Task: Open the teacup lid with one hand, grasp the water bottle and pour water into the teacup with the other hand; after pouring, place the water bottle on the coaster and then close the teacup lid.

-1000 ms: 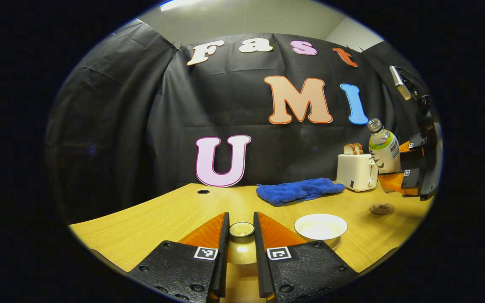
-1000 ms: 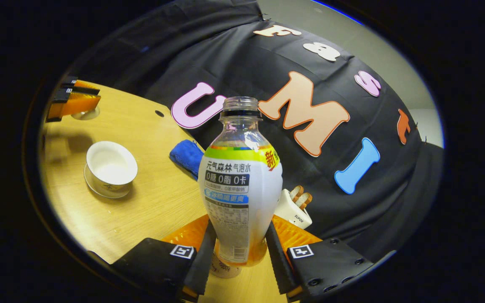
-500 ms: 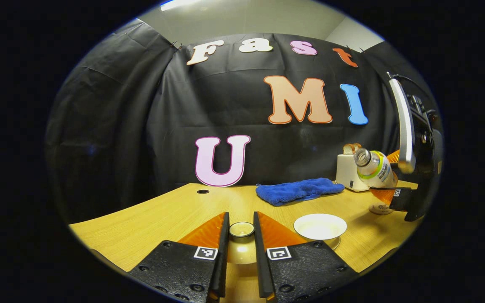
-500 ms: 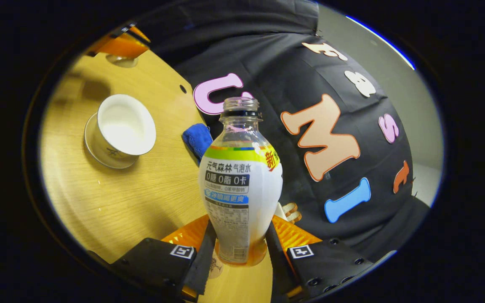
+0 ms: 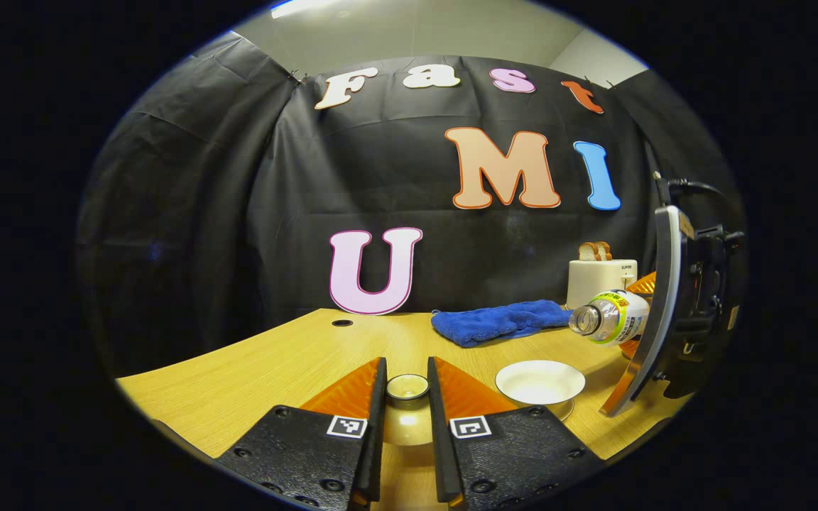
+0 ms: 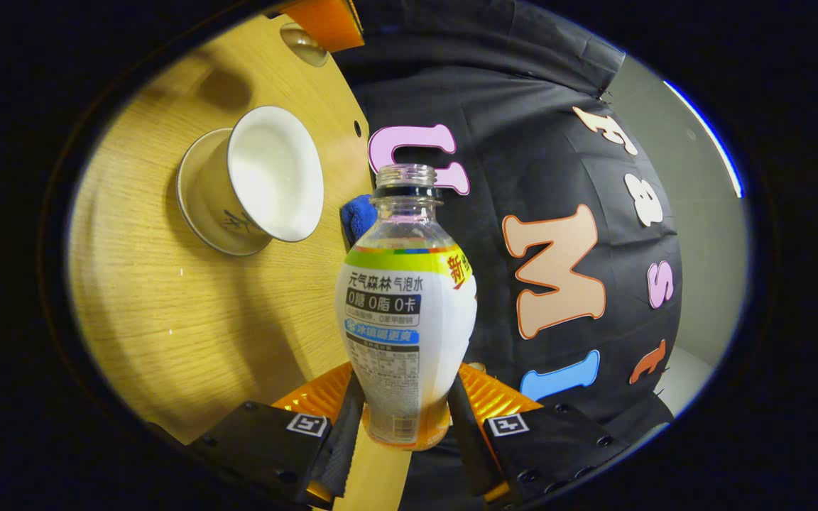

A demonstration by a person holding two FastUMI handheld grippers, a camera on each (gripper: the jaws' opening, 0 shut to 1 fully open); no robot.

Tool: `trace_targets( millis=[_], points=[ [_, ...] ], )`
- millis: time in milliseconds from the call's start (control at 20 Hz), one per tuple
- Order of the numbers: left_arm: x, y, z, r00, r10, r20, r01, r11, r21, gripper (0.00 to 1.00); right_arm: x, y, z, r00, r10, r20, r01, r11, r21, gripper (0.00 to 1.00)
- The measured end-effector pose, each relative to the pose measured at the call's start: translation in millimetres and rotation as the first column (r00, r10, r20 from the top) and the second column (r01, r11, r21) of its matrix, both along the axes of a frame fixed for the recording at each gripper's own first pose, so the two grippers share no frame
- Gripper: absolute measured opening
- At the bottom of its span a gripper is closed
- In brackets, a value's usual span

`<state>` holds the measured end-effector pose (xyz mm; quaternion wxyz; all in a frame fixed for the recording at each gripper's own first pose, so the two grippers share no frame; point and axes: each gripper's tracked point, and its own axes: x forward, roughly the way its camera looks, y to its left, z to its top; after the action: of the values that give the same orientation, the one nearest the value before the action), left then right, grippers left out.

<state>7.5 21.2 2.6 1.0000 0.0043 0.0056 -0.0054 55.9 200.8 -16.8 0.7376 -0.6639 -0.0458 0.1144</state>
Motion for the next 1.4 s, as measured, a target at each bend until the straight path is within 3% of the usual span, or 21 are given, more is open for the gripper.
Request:
trace_targets(
  millis=[350,800,1000,1400],
  points=[
    [-1.4,0.2,0.2,1.000,0.001,0.001,-0.001,1.000,-0.001,0.28,9.3,-10.0,5.7,0.997,-0.005,0.072,0.012,0.995,-0.096,0.67],
    [-1.1,0.2,0.7,1.000,0.001,0.000,-0.001,1.000,0.000,0.28,8.6,0.8,12.7,0.985,0.058,0.165,-0.023,0.977,-0.211,0.67],
    [-1.4,0.3,0.1,1.000,0.001,0.001,-0.001,1.000,-0.001,0.28,-1.0,6.4,23.9,0.964,0.101,0.245,-0.029,0.959,-0.283,0.67],
    [-1.5,0.4,-0.1,1.000,0.001,0.000,-0.001,1.000,0.000,0.28,-1.8,9.2,40.5,0.934,0.136,0.331,-0.021,0.945,-0.327,0.67]
  ],
)
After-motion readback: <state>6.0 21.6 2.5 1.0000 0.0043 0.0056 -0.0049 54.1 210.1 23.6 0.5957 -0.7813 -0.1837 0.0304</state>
